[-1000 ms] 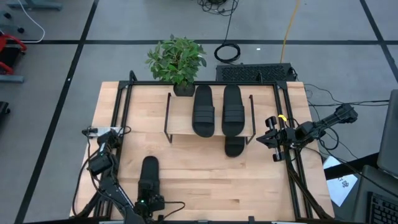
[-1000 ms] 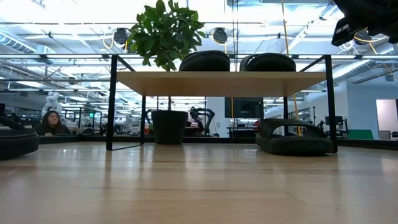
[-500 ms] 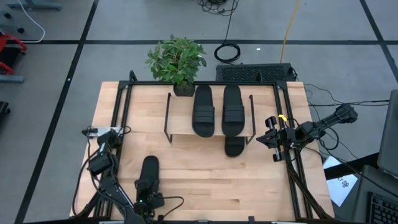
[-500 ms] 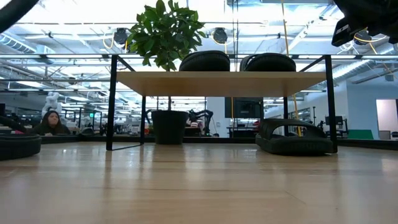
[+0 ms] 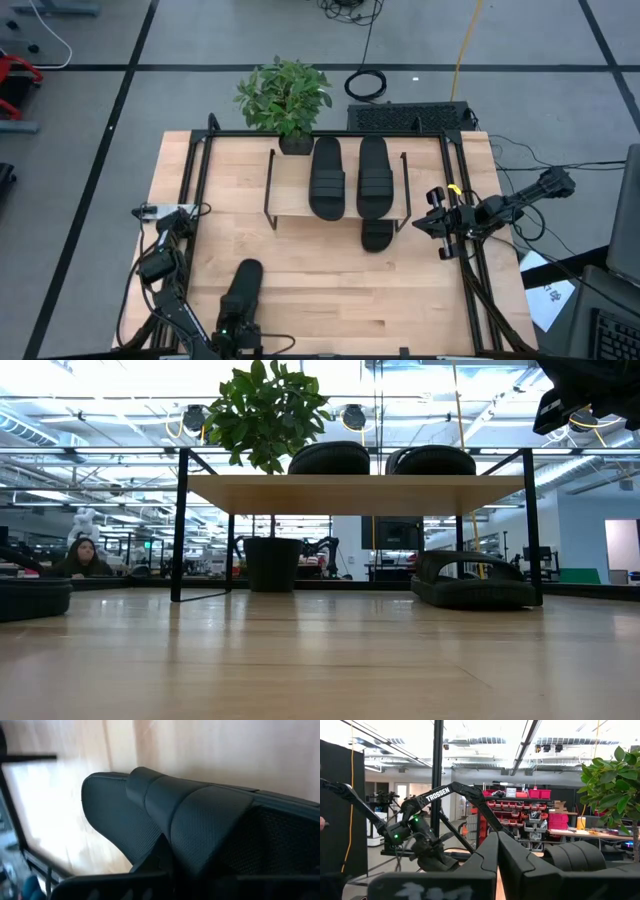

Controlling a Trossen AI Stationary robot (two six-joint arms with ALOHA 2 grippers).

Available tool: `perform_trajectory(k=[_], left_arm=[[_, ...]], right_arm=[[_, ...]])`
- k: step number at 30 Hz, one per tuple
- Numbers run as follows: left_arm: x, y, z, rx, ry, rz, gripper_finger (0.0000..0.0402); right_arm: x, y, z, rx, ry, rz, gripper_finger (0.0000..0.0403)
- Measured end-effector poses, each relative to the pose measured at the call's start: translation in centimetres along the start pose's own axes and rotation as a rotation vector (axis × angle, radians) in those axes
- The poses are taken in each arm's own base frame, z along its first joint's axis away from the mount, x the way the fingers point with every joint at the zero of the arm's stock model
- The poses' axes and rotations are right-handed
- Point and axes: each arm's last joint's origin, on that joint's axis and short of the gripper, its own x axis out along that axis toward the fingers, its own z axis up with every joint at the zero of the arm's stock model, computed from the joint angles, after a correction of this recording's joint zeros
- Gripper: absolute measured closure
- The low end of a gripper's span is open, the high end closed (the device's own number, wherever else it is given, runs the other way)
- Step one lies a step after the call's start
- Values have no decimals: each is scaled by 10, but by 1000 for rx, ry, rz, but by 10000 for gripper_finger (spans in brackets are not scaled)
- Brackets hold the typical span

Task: Pick and place slides into the shelf
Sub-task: Put the black slide under the shelf

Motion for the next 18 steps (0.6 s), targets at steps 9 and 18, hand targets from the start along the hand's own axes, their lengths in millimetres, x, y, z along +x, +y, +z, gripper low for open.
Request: perform_trajectory(k=[9,18], left_arm=[[-21,9,21,179,-146,-9,401],[-33,56,57,205,-290,102,401]], right_arm=[[0,0,0,-2,0,0,403],[0,0,0,-3,0,0,403]])
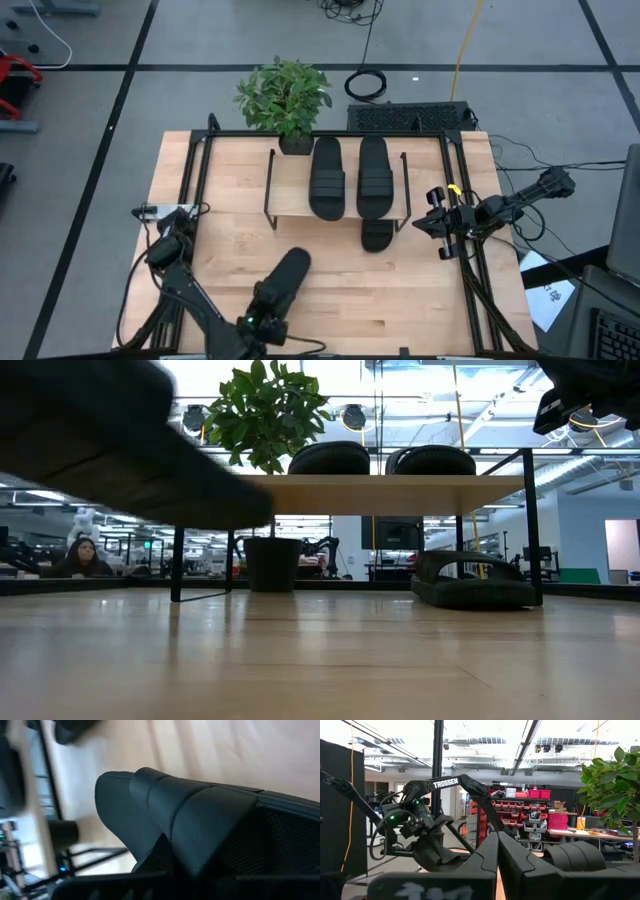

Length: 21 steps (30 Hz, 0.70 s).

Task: Pick and place slides into the shelf
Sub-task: Put the black slide under the shelf

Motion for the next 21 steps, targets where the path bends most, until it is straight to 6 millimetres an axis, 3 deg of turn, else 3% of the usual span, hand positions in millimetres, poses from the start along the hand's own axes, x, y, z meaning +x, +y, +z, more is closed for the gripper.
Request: perform_trajectory(k=[5,12,17,21], left_arm=[[12,27,12,-14,-6,57,401],[44,64,26,-62,53,124,401],[66,80,29,-94,115,138,401],[85,81,26,-82,144,167,401]], right_arm=[[0,0,0,-7,0,0,403],[0,0,0,-8,0,-1,403],[0,0,0,-8,-1,0,403],[0,0,0,-16,0,-1,403]])
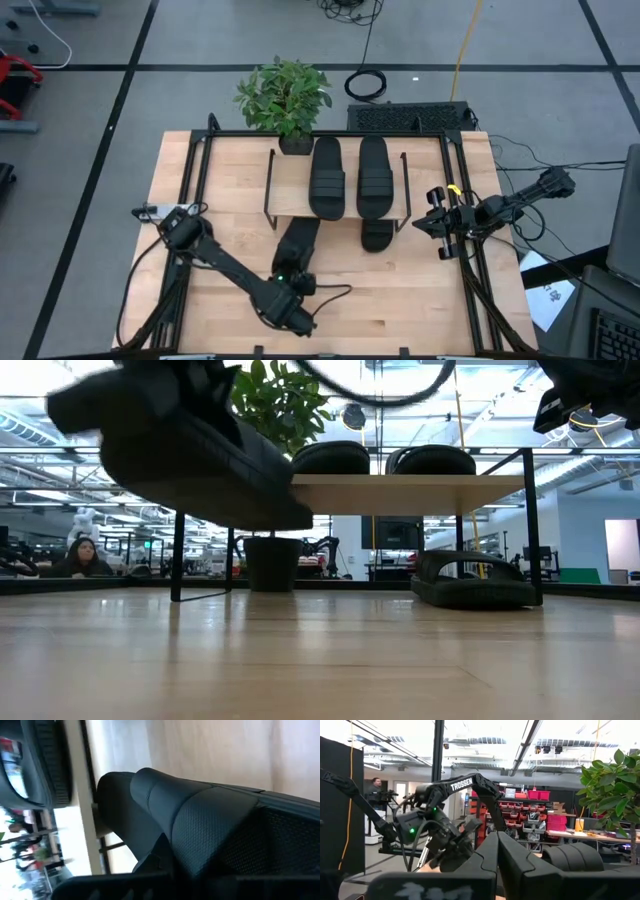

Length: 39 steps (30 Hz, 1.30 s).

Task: Pick and place slides into the shelf
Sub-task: Put the black slide under the shelf

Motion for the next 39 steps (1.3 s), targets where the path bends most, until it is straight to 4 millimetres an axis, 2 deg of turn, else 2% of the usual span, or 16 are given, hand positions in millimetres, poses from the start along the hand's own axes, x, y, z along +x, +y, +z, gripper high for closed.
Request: perform_trajectory(k=[8,17,27,39], left_arm=[[27,-9,-1,-20,-59,141,401],[42,-17,-7,-37,-46,148,401],[73,-7,-4,-90,-1,165,401],[94,-6,-5,-102,20,158,401]], right_arm=[[0,0,0,-10,0,0,403],[0,0,0,-17,0,0,403],[0,0,0,-17,-1,0,403],[0,0,0,-20,-1,0,403]])
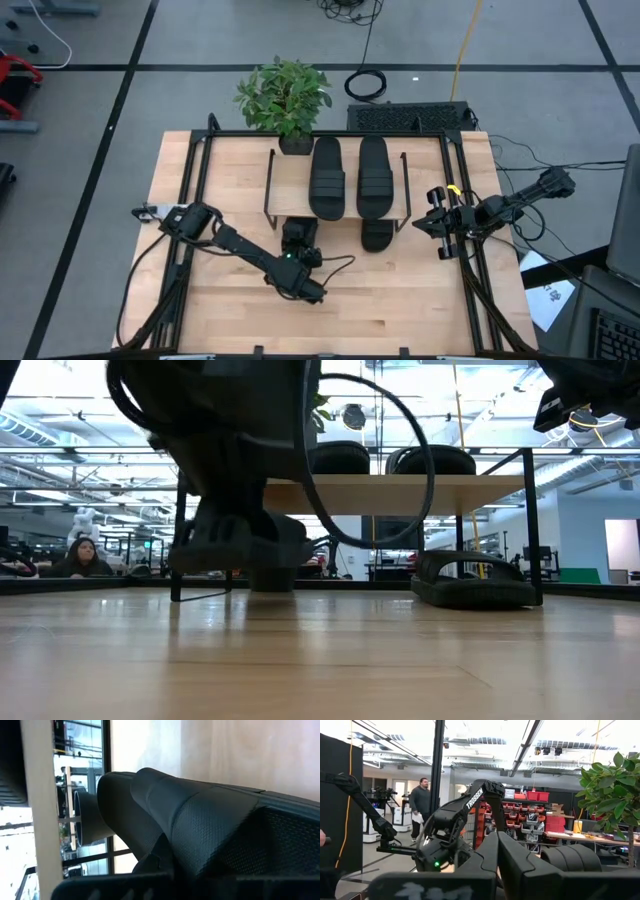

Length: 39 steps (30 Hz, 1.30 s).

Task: Pick and place slides into the shelf
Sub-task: Put the black slide under the shelf

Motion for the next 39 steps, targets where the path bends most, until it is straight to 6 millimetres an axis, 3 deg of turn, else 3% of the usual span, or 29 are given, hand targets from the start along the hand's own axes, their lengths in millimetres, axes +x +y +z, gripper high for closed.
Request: perform_trajectory(k=[39], left_arm=[[54,26,16,-19,103,-85,395]], right_arm=[[0,0,0,0,0,0,403]])
